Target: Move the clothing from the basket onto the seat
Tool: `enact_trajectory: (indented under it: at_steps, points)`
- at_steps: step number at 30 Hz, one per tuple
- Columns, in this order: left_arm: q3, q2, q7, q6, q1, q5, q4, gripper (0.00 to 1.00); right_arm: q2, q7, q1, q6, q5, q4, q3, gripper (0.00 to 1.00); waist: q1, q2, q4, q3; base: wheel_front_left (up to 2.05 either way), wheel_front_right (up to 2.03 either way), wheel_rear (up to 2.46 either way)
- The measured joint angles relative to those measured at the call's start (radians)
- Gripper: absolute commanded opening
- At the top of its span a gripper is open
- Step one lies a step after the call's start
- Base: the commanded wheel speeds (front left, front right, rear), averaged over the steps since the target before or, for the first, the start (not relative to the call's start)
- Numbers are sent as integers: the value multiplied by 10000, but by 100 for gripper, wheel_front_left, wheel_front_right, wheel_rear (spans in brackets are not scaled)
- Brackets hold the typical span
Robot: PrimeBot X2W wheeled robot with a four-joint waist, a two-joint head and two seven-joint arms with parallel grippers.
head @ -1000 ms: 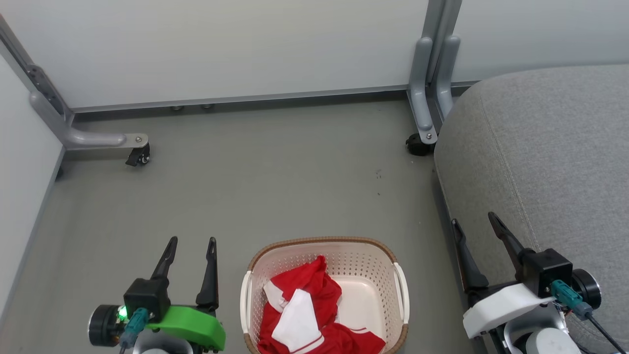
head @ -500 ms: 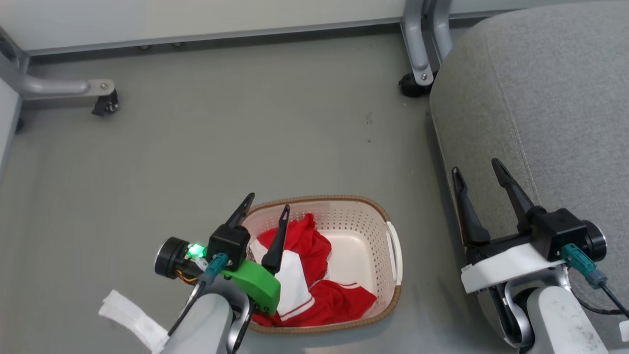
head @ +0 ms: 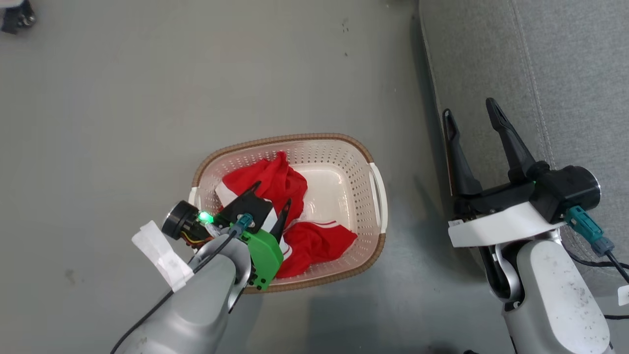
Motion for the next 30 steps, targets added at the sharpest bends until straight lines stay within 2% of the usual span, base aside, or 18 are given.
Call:
enact_trajectory:
  at_steps: [10, 16, 26, 30]
  points:
    - [-320, 13, 295, 364, -1942, -54, 1988, 100, 136, -270, -766, 0, 364, 242, 278, 100, 1, 0, -680, 1904, 0, 0, 0]
    - [-203, 293, 443, 579, -2792, -113, 2878, 100, 192, -314, -1127, 0, 600, 337, 479, 100, 1, 0, -1156, 2979, 0, 0, 0]
    - [-221, 681, 1007, 1076, -3475, -157, 3367, 100, 219, -324, -1325, 0, 865, 56, 717, 100, 1, 0, -1833, 4204, 0, 0, 0]
    - [-278, 725, 1106, 1151, -3640, -159, 3411, 100, 222, -324, -1353, 0, 989, -6, 826, 100, 0, 0, -2000, 4528, 0, 0, 0]
